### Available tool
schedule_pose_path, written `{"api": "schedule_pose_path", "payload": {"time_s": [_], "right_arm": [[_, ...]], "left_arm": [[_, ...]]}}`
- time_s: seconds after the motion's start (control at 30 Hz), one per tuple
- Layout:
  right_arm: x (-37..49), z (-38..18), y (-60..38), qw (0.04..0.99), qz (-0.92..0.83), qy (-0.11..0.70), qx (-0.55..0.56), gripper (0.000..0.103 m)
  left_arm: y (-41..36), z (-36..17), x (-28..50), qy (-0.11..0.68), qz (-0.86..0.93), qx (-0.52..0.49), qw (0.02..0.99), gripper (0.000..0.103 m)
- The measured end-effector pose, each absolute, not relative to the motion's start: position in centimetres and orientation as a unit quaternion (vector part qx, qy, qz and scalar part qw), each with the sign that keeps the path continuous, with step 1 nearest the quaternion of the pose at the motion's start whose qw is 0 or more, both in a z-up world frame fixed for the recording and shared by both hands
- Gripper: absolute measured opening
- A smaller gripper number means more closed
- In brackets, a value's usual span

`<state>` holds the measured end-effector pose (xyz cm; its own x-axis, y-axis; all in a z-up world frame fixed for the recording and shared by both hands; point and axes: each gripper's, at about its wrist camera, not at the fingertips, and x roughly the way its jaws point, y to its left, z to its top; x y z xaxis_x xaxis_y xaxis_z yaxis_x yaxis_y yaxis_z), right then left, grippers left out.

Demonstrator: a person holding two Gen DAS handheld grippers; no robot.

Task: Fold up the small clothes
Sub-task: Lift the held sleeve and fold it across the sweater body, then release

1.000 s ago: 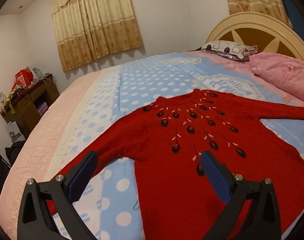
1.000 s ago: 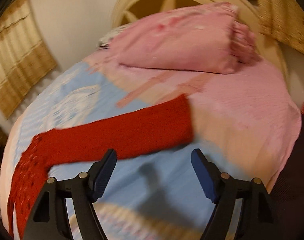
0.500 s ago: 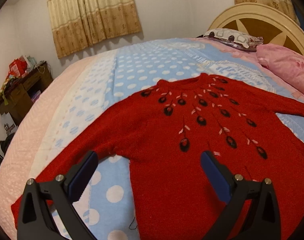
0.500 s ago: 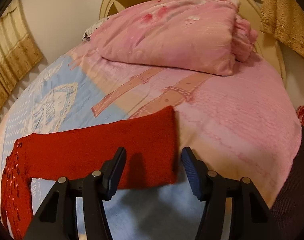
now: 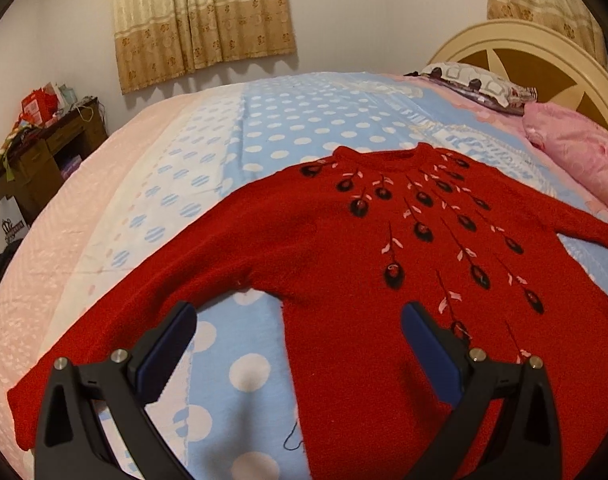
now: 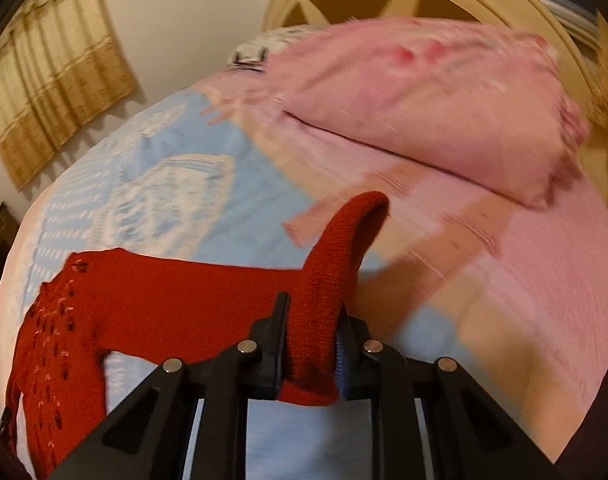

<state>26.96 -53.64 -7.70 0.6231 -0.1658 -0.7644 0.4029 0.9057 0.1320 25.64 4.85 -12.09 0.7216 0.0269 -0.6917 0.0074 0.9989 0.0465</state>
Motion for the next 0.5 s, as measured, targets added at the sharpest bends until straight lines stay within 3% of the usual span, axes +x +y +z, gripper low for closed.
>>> {"api": "schedule_pose_path", "payload": {"time_s": [0.5], "right_arm": [[33.2,-1.8,-39.9,0.916,-0.018,0.389,0.097,0.019]], "left_arm": [[7.8,-11.9,24.8,0.369,0.008,-0.007,0.929,0.103]]}}
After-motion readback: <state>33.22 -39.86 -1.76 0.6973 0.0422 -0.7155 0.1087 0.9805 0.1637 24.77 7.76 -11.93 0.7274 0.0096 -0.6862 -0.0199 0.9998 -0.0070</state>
